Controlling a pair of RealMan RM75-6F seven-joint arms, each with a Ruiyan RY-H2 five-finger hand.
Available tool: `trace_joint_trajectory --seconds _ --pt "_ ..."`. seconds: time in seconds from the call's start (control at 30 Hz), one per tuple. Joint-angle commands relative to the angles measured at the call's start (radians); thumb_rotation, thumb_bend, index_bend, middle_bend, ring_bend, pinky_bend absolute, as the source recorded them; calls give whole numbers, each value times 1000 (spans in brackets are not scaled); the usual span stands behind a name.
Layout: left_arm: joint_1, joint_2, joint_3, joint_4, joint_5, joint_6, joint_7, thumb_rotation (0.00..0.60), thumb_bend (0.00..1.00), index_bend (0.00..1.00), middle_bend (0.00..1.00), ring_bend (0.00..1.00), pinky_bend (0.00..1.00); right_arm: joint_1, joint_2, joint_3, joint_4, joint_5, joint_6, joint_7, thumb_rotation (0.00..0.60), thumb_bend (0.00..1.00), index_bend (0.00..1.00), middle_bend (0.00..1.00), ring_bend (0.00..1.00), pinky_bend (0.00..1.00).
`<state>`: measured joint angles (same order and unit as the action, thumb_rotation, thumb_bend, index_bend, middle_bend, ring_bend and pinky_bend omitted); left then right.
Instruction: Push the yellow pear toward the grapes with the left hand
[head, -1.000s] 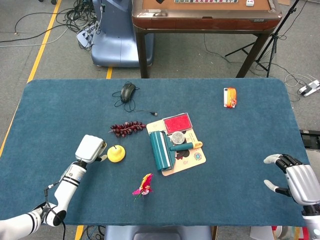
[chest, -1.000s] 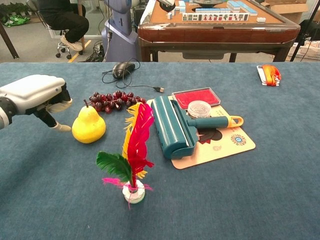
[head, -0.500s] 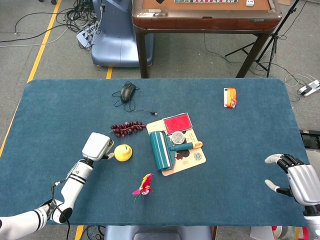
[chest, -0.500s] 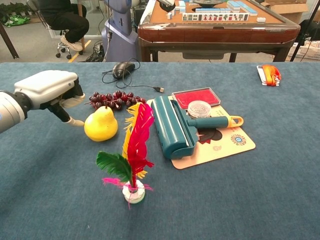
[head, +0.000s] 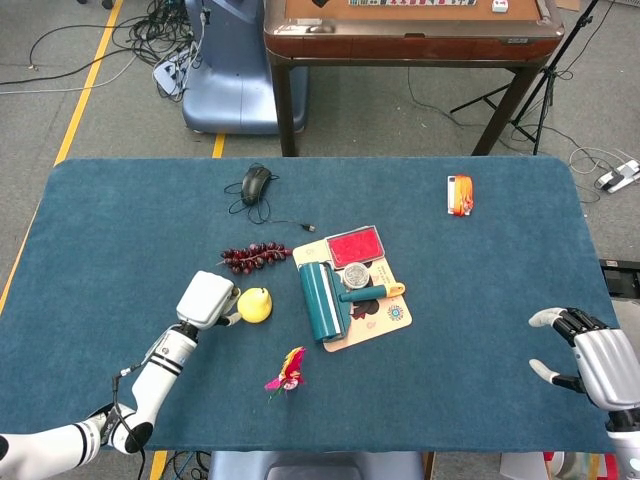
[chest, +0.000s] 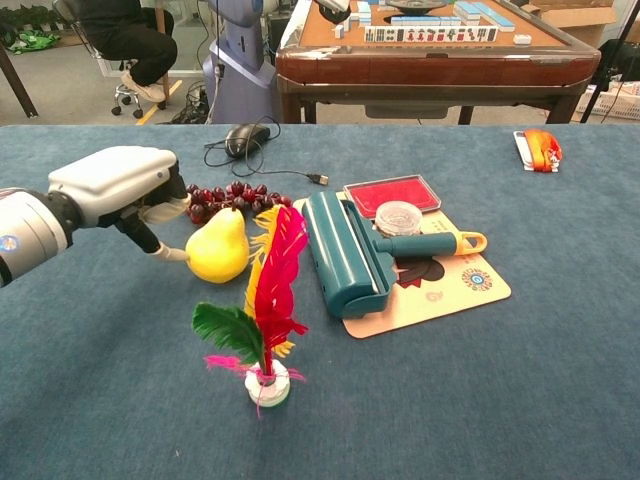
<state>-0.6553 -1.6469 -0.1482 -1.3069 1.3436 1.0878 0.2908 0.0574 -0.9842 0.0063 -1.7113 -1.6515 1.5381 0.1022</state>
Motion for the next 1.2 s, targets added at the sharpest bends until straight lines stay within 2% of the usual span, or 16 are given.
trace_joint_trajectory --seconds 0.03,0.33,0.57,0.63,0.73,0.8,0.9,0.97,1.0,1.1,1.17,1.2 --pt "5 10 6 -22 5 11 13 600 0 1000 1000 888 1000 -1 1 0 0 0 2 1 600 0 410 393 324 518" --pt "64 123 53 -130 26 61 39 600 0 1000 1000 888 1000 -3 1 -3 -3 -9 6 -1 600 0 410 393 324 518" --pt "136 251 97 -256 101 171 58 600 0 1000 1000 876 1000 -2 -4 -7 -8 -18 3 -19 600 0 410 393 324 518" --pt "162 287 109 -287 111 204 79 600 0 1000 1000 850 992 -2 -5 -7 -8 -16 1 -21 600 0 410 393 324 518" --pt "207 339 125 -329 113 251 80 600 0 988 995 759 962 -1 -7 -7 -7 -12 -2 -25 600 0 410 393 324 519" --pt "238 376 136 -361 96 269 66 600 0 914 918 664 924 0 -8 -6 -7 -10 -3 -28 600 0 410 393 324 518" --pt "291 455 158 -430 56 286 42 600 0 651 629 503 834 0 -14 -1 -3 -3 -3 -43 600 0 410 393 324 518" --pt "321 494 171 -458 48 307 32 600 0 469 458 407 733 -1 -26 10 7 5 8 -69 600 0 410 394 324 518" --pt "337 510 174 -471 44 322 23 600 0 425 404 369 687 -2 -33 15 13 9 13 -86 600 0 410 396 324 518" --pt "386 553 185 -506 23 350 -39 600 0 378 304 295 613 -4 -47 21 17 23 13 -122 600 0 423 402 324 518" --pt "413 585 193 -520 19 367 -68 600 0 329 185 196 514 -4 -54 26 22 31 12 -148 600 0 435 403 324 518" --pt "425 598 196 -526 21 378 -69 600 0 316 162 172 486 -4 -58 28 25 34 13 -162 600 0 440 403 324 518"
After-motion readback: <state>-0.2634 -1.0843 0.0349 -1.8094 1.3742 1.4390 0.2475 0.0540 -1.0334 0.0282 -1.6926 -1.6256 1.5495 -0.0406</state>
